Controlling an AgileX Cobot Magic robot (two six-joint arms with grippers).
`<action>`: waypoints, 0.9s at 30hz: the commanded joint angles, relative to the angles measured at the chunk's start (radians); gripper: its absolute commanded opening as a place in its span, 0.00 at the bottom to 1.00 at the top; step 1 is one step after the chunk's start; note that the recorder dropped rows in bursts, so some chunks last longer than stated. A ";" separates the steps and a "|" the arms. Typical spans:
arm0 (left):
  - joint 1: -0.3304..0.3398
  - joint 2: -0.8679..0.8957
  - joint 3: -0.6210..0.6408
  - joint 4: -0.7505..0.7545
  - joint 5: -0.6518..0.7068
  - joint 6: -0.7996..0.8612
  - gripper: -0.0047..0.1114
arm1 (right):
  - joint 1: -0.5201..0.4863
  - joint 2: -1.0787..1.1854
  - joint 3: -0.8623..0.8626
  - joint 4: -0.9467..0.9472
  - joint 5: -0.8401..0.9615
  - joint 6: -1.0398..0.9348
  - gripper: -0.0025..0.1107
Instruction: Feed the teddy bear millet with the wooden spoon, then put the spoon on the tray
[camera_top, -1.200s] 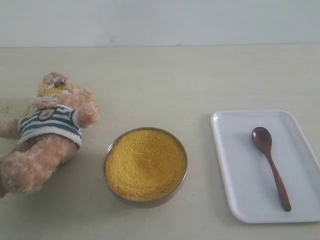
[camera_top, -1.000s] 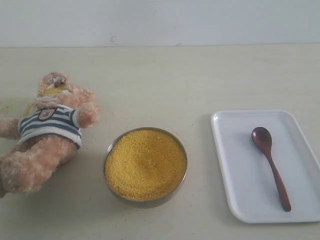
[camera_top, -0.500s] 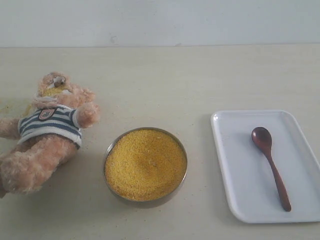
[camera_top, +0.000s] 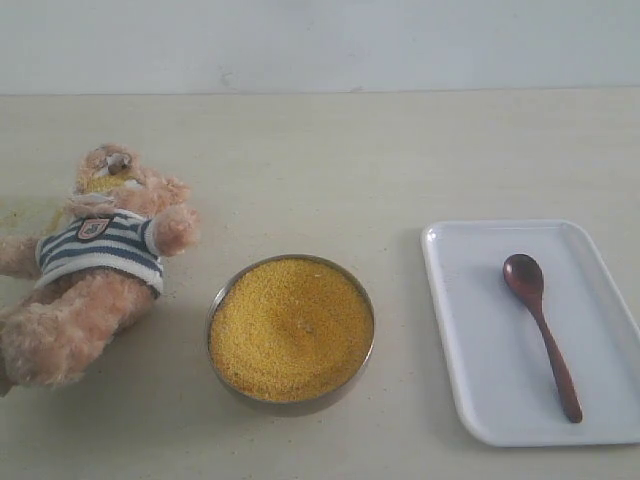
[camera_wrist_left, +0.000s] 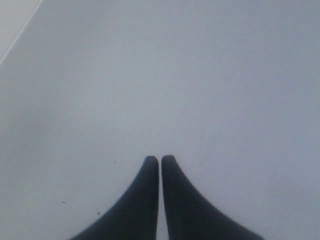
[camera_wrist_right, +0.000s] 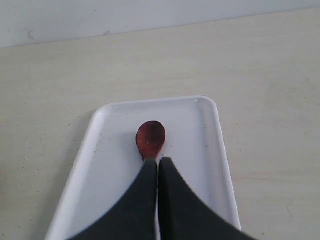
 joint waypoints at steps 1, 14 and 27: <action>-0.006 0.289 -0.289 0.097 0.547 0.045 0.07 | -0.001 -0.004 -0.001 -0.005 0.000 -0.004 0.02; -0.021 1.104 -0.497 -0.458 1.302 0.682 0.87 | -0.001 -0.004 -0.001 -0.005 0.000 -0.004 0.02; -0.126 1.372 -0.497 -0.421 1.175 0.692 0.98 | -0.001 -0.004 -0.001 -0.003 0.000 -0.004 0.02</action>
